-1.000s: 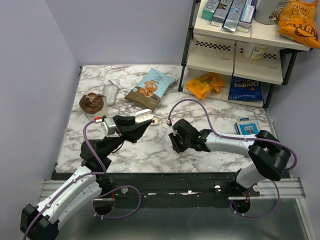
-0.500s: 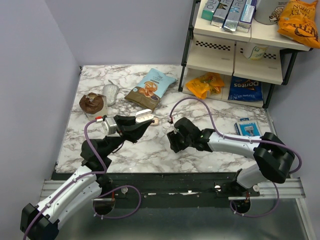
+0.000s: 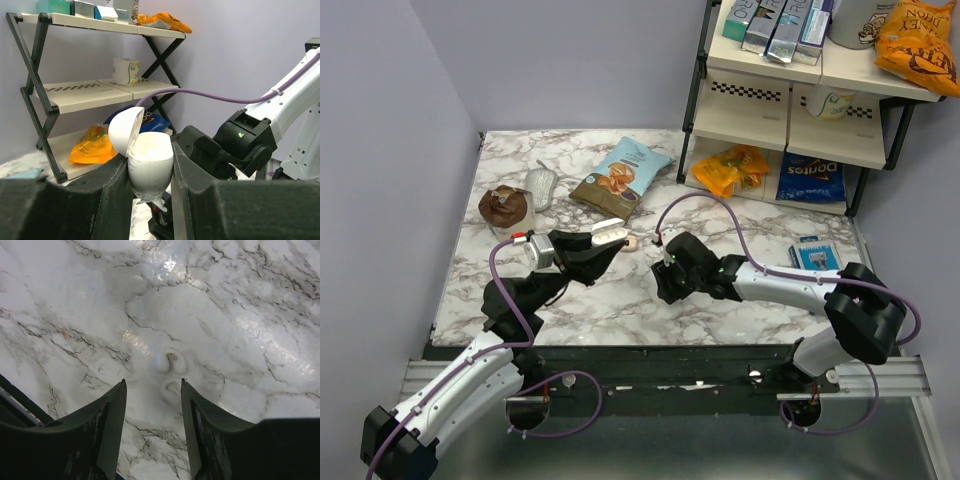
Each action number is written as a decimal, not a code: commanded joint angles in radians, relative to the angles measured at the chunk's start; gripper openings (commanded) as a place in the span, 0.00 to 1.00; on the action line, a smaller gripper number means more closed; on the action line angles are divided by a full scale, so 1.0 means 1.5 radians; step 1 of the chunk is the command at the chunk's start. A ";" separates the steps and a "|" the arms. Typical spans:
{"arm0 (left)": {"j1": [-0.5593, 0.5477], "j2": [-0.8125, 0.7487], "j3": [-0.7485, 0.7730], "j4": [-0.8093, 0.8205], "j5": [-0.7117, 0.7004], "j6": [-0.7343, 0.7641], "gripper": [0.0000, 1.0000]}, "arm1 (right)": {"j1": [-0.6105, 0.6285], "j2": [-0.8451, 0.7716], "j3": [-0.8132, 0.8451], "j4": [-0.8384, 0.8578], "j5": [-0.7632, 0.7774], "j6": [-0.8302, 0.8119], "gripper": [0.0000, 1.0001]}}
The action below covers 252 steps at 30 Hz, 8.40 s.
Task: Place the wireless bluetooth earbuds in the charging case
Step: Pick up the earbud from the center of the board, then place the earbud in the charging case, then pick up the earbud from the center of the board.
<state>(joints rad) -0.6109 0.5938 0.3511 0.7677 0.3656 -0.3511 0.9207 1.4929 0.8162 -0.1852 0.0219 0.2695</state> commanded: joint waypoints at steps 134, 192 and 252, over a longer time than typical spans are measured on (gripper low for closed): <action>0.084 0.453 0.432 0.540 0.658 -0.559 0.00 | 0.007 -0.111 0.776 -0.476 -0.414 -0.303 0.01; 0.028 0.359 0.405 0.006 0.639 -0.137 0.00 | 0.032 -0.130 0.641 -0.444 -0.324 -0.322 0.01; 0.050 -0.060 0.047 -0.190 0.187 0.002 0.00 | -0.030 0.095 0.112 0.006 -0.048 0.000 0.50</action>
<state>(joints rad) -0.5369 0.5140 0.4294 0.4873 0.6735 -0.3622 0.8757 1.6058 0.9512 -0.2119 0.0151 0.2611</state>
